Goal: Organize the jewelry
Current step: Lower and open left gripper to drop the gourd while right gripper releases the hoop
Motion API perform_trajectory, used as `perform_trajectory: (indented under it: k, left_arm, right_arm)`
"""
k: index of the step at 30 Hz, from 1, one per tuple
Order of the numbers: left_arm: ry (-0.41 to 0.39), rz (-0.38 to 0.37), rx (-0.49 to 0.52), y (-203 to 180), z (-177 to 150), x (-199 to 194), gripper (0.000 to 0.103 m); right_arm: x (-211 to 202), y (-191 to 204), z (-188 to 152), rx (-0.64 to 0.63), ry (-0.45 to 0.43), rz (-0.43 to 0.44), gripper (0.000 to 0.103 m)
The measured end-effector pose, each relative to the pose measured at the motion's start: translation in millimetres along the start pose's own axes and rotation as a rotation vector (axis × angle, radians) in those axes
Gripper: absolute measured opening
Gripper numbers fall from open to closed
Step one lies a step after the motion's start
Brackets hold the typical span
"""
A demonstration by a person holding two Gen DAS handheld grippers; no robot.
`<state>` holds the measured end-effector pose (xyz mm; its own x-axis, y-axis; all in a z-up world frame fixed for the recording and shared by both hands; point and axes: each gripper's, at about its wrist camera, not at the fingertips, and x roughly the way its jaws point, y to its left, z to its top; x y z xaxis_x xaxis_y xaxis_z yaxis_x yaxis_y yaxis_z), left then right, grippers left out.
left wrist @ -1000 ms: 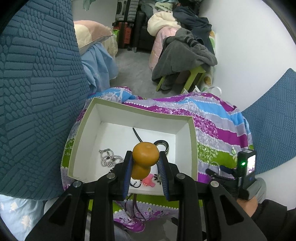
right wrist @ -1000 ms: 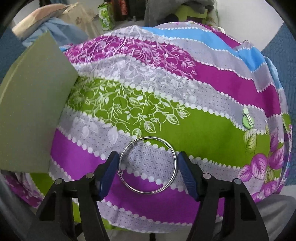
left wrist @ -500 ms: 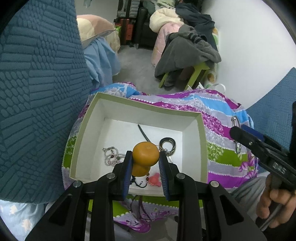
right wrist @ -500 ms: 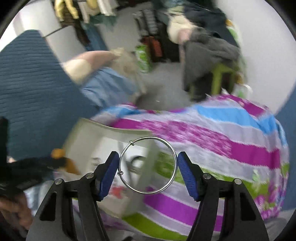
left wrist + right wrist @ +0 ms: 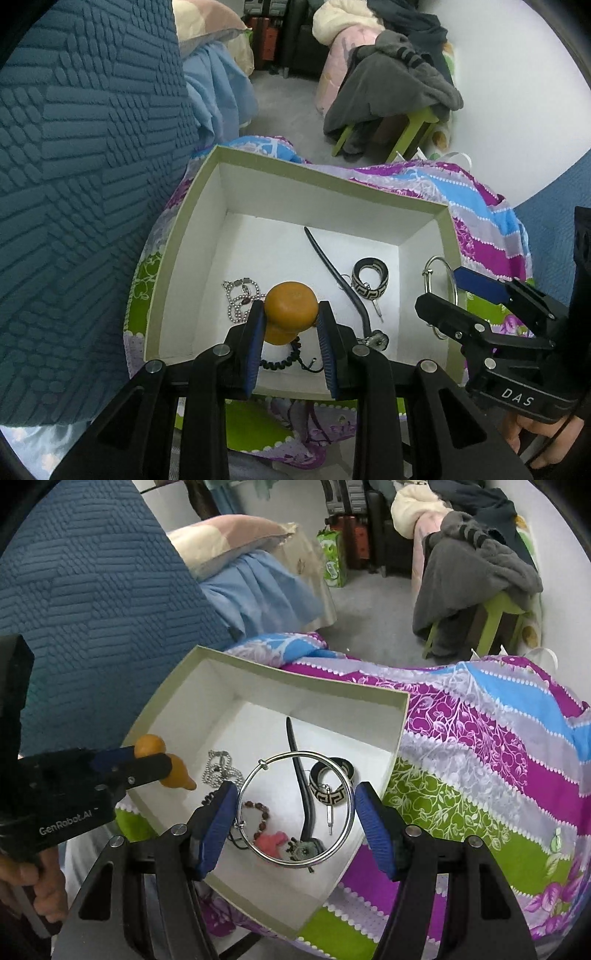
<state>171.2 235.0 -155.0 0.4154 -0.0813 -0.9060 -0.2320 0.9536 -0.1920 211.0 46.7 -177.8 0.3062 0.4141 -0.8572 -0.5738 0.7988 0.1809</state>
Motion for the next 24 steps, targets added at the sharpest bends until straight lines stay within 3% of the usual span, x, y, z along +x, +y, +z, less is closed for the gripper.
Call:
perform_trajectory:
  k: [11, 15, 18, 19, 20, 22, 24]
  left_arm:
    - [0.031, 0.012, -0.024, 16, 1, 24, 0.028]
    - [0.016, -0.011, -0.03, 21, 1, 19, 0.028]
    - [-0.019, -0.033, -0.039, 20, 3, 8, 0.029]
    - [-0.03, -0.038, -0.046, 19, 4, 3, 0.032]
    - [-0.031, -0.039, -0.05, 18, 5, 1, 0.044]
    - [-0.054, -0.039, -0.058, 16, 6, -9, 0.057]
    - [-0.098, -0.038, -0.055, 10, 7, -22, 0.064]
  right_arm:
    - [21, 10, 6, -0.039, 0.042, -0.02, 0.064]
    - [26, 10, 6, -0.037, 0.063, -0.018, 0.065]
    - [20, 11, 7, -0.041, 0.062, -0.007, 0.071]
    - [16, 11, 8, -0.04, 0.053, 0.002, 0.073]
    - [11, 11, 10, -0.04, 0.042, 0.008, 0.076]
    - [-2, 11, 14, -0.044, 0.012, 0.017, 0.079]
    - [-18, 9, 19, -0.045, -0.029, 0.022, 0.079]
